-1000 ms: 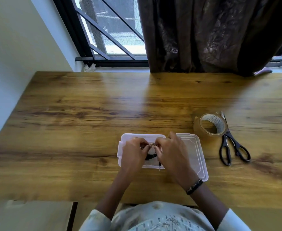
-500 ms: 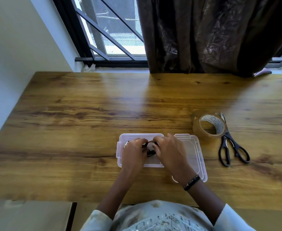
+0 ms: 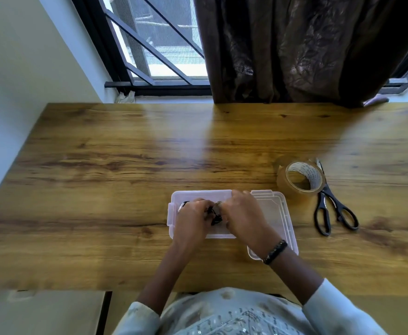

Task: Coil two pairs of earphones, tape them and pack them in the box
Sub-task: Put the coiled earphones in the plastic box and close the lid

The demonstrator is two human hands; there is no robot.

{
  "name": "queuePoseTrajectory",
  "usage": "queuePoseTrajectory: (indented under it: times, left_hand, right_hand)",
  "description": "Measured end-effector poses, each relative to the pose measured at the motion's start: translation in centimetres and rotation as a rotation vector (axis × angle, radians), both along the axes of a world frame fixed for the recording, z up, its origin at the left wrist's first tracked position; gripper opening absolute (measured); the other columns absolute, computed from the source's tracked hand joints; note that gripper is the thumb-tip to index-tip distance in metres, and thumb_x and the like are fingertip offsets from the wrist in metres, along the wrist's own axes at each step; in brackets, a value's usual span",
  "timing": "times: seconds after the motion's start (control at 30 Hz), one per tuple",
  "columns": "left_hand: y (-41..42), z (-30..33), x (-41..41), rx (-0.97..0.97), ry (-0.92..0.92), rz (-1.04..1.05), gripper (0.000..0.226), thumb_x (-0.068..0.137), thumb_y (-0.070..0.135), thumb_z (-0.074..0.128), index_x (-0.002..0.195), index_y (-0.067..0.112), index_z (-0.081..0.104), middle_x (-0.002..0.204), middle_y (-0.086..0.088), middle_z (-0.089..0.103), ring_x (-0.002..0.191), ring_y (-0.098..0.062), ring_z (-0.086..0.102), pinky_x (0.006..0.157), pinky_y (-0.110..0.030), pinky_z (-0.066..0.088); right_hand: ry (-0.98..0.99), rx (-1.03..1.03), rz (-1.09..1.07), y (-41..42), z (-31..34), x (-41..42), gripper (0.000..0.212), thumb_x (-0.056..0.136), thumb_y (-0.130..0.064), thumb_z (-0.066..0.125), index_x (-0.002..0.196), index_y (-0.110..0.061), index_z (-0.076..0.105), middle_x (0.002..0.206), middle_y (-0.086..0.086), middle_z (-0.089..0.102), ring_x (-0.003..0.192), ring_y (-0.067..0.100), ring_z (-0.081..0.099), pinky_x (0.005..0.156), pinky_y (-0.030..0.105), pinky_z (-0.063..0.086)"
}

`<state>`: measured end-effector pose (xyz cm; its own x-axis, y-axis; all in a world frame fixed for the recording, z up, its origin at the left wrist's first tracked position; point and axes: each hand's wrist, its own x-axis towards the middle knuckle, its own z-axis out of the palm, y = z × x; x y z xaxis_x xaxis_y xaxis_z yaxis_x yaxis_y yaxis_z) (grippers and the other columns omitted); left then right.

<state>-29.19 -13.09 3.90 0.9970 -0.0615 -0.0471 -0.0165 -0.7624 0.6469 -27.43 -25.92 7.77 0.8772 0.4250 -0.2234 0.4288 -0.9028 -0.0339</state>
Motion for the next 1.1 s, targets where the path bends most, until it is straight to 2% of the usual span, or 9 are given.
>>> queuePoseTrajectory:
  times: [0.13,0.33,0.43,0.53,0.67,0.77,0.83,1.0,1.1]
  left_hand:
    - [-0.1,-0.1,-0.2,0.009,-0.059,-0.024,0.024,0.081,0.001,0.067,0.1,0.016,0.072,0.1,0.001,0.072,0.087,-0.011,0.065,0.079,-0.027,0.055]
    - [-2.0,2.7,-1.0,-0.224,-0.072,-0.006,0.014,0.088,0.008,0.064,0.098,0.012,0.072,0.092,0.005,0.071,0.074,0.004,0.06,0.067,-0.002,0.042]
    - [-4.4,4.1,-1.8,-0.484,0.313,-0.175,0.024,0.093,0.023,0.06,0.114,0.014,0.067,0.1,0.006,0.069,0.08,0.006,0.061,0.067,-0.007,0.046]
    - [-6.7,3.6,-2.7,-0.475,0.495,-0.288,0.039,0.093,0.033,0.059,0.128,0.017,0.056,0.111,0.01,0.06,0.093,0.002,0.057,0.08,-0.011,0.047]
    - [-8.5,3.1,-3.2,-0.469,0.535,-0.256,0.06,0.078,0.055,0.055,0.13,0.026,0.05,0.127,0.005,0.053,0.115,-0.01,0.053,0.098,-0.038,0.048]
    - [-9.2,3.5,-2.9,-0.528,0.524,-0.206,0.023,0.091,0.032,0.057,0.114,0.033,0.051,0.111,0.021,0.049,0.107,0.009,0.05,0.097,-0.022,0.046]
    - [-9.4,4.0,-2.6,-0.578,0.512,-0.192,0.025,0.096,0.018,0.054,0.11,0.037,0.048,0.104,0.026,0.045,0.102,0.004,0.052,0.097,-0.027,0.048]
    - [-9.7,4.9,-2.9,-0.663,0.517,-0.106,0.027,0.096,0.019,0.054,0.102,0.043,0.044,0.101,0.027,0.046,0.11,-0.01,0.053,0.098,-0.038,0.049]
    - [-9.7,4.9,-3.6,-0.72,0.512,-0.044,0.028,0.094,0.03,0.057,0.117,0.04,0.046,0.123,0.017,0.048,0.119,-0.012,0.049,0.1,-0.041,0.047]
  right_hand:
    - [-0.075,0.244,-0.085,-0.6,-1.1,-0.3,0.005,0.085,-0.023,0.072,0.083,-0.02,0.069,0.079,-0.001,0.065,0.075,0.013,0.049,0.067,0.022,0.036]
    - [-0.053,0.661,-0.467,-7.4,-0.7,-1.1,0.005,0.087,-0.025,0.068,0.091,-0.025,0.064,0.083,-0.012,0.064,0.072,0.0,0.056,0.061,0.013,0.04]
    - [-0.046,0.62,-0.661,-10.4,-2.6,-2.0,0.02,0.091,-0.023,0.064,0.11,-0.016,0.064,0.101,-0.001,0.067,0.088,0.01,0.061,0.072,0.02,0.045]
    - [-0.057,0.589,-0.751,-11.6,-3.8,-3.0,0.031,0.091,-0.021,0.061,0.121,-0.011,0.06,0.117,0.006,0.061,0.104,0.02,0.055,0.082,0.029,0.042]
    - [-0.002,0.629,-0.81,-11.8,-4.2,-3.7,0.036,0.094,-0.022,0.058,0.127,-0.01,0.056,0.126,0.01,0.055,0.107,0.019,0.051,0.084,0.028,0.042]
    - [0.019,0.679,-0.835,-11.7,-4.3,-3.7,0.034,0.095,-0.021,0.058,0.128,-0.011,0.056,0.125,0.01,0.055,0.1,0.011,0.048,0.078,0.019,0.041]
    - [0.021,0.721,-0.84,-11.8,-4.5,-3.6,0.034,0.094,-0.021,0.059,0.127,-0.013,0.057,0.123,0.008,0.056,0.1,0.012,0.052,0.075,0.015,0.041]
    - [0.15,0.933,-0.957,-12.4,-4.2,-3.2,0.032,0.092,-0.014,0.063,0.124,-0.014,0.06,0.113,0.001,0.066,0.099,0.01,0.06,0.069,0.009,0.041]
    - [0.204,1.091,-1.005,-13.3,-2.8,-3.6,0.027,0.091,-0.011,0.063,0.117,-0.019,0.064,0.108,-0.001,0.07,0.096,0.01,0.065,0.071,0.018,0.048]
